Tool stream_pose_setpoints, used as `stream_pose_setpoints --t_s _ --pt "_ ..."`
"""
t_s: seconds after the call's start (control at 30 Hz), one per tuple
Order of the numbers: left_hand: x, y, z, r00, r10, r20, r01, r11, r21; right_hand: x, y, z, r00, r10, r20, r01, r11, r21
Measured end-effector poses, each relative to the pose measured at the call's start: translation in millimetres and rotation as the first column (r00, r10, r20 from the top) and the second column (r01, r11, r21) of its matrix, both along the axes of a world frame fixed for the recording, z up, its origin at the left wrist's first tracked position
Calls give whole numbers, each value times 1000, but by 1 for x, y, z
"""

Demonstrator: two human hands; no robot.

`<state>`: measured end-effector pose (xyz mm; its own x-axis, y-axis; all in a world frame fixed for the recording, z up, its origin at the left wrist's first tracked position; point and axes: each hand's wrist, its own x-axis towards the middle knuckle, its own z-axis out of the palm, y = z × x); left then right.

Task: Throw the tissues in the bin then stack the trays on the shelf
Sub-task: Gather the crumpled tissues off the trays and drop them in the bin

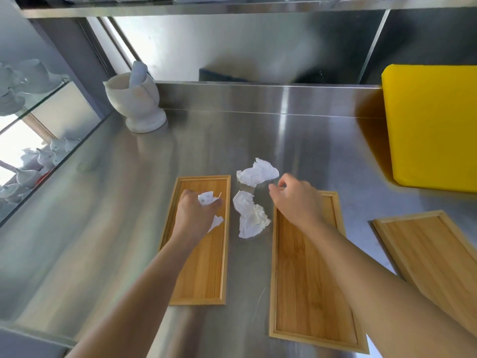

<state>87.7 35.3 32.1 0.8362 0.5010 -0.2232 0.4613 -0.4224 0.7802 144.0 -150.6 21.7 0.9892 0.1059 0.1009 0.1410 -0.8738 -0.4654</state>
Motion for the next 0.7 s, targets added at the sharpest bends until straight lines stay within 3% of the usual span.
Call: stream_pose_setpoints --t_s 0.1,0.17,0.3,0.5,0.57,0.7 --pt "23 10 -2 999 -35 -24 35 999 2 1 10 -5 998 57 -25 -60 986 -154" --pt "41 8 3 974 -207 -93 216 972 94 1 14 -7 998 60 -38 -66 977 -201" --pt "78 1 7 927 -376 -9 367 898 242 -4 26 -8 997 63 -48 -73 963 -258" --pt "120 -7 -13 777 -623 -87 606 703 372 -9 53 -27 996 71 54 -48 939 -340" --pt "125 -11 -17 720 -673 -170 662 594 457 -14 55 -29 998 61 6 -57 949 -310" --pt "132 -15 -29 476 -692 -542 841 177 512 -15 57 -38 999 51 -7 -51 940 -337"
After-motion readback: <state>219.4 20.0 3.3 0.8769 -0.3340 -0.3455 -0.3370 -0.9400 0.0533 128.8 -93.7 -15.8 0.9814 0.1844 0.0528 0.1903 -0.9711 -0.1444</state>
